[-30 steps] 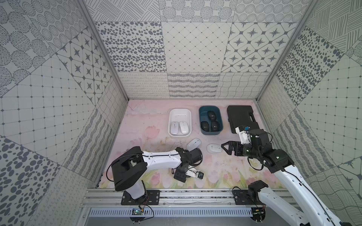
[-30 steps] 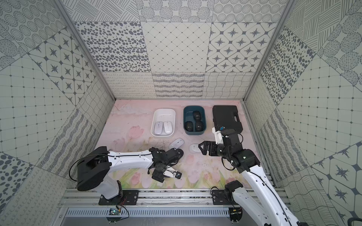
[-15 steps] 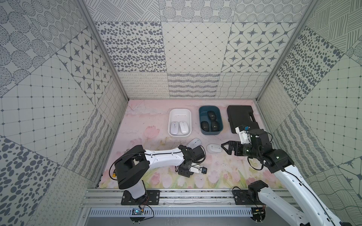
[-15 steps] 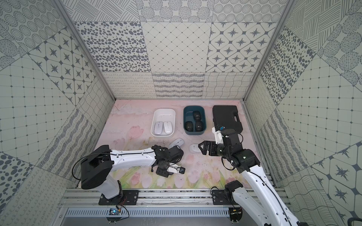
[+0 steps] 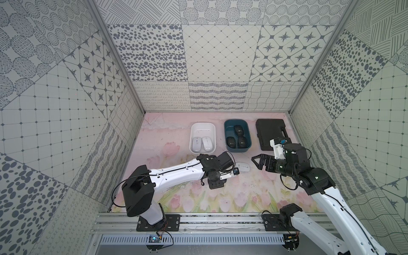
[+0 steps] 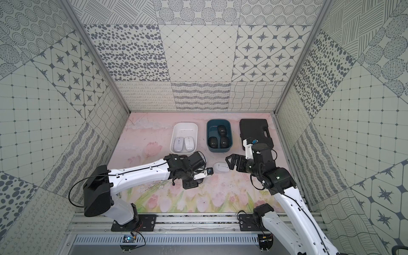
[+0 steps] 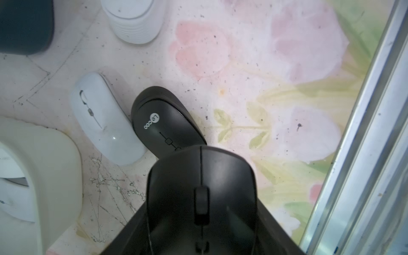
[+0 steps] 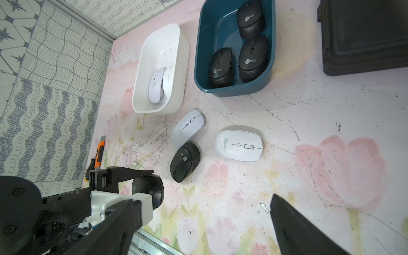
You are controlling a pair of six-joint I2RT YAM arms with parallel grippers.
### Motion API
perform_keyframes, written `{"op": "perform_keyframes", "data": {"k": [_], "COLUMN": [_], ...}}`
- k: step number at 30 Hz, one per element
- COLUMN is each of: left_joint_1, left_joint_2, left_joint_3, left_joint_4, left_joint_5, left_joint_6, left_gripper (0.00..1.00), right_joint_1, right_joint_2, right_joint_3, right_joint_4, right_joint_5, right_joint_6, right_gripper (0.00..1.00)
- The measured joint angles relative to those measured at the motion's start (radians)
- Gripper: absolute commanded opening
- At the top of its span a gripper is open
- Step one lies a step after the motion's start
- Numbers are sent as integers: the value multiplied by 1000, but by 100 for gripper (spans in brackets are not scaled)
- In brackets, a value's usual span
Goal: Place the mice by color into the storage box
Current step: Pick up the mouse from the center of the board, then place the mouse in the storage box.
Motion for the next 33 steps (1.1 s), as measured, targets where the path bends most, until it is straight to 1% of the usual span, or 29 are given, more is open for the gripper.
{"op": "perform_keyframes", "data": {"k": [5,9,10,11,12,18,24,30,33], "left_joint_1": [60,129,143,155,165,218,274,318,338], "left_joint_2": [48,109,127,149,174,373,565,734,793], "left_joint_3": [150,315,357,403,454,761,1005,1219,1286], "left_joint_4": [-70,-125,-136,-151,-169,-257,-309,-341,-346], "left_joint_5": [42,101,114,126,138,203,253,289,299], "left_joint_6": [-150,-288,-320,-352,-383,-544,-676,-780,-820], "left_gripper": [37,41,41,39,37,35,35,35,35], "right_joint_1": [-4,-5,-5,-5,-6,-11,-20,-42,-53], "right_joint_2": [0,-1,-2,-5,-11,-29,-25,35,70], "right_joint_3": [30,42,44,45,45,44,-12,-69,-74], "right_joint_4": [-1,-8,-9,-10,-12,-18,-3,77,113], "right_joint_5": [22,39,43,48,53,82,119,106,92], "right_joint_6": [19,27,29,31,35,59,99,132,134], "right_gripper": [99,99,99,99,99,99,99,99,99]}}
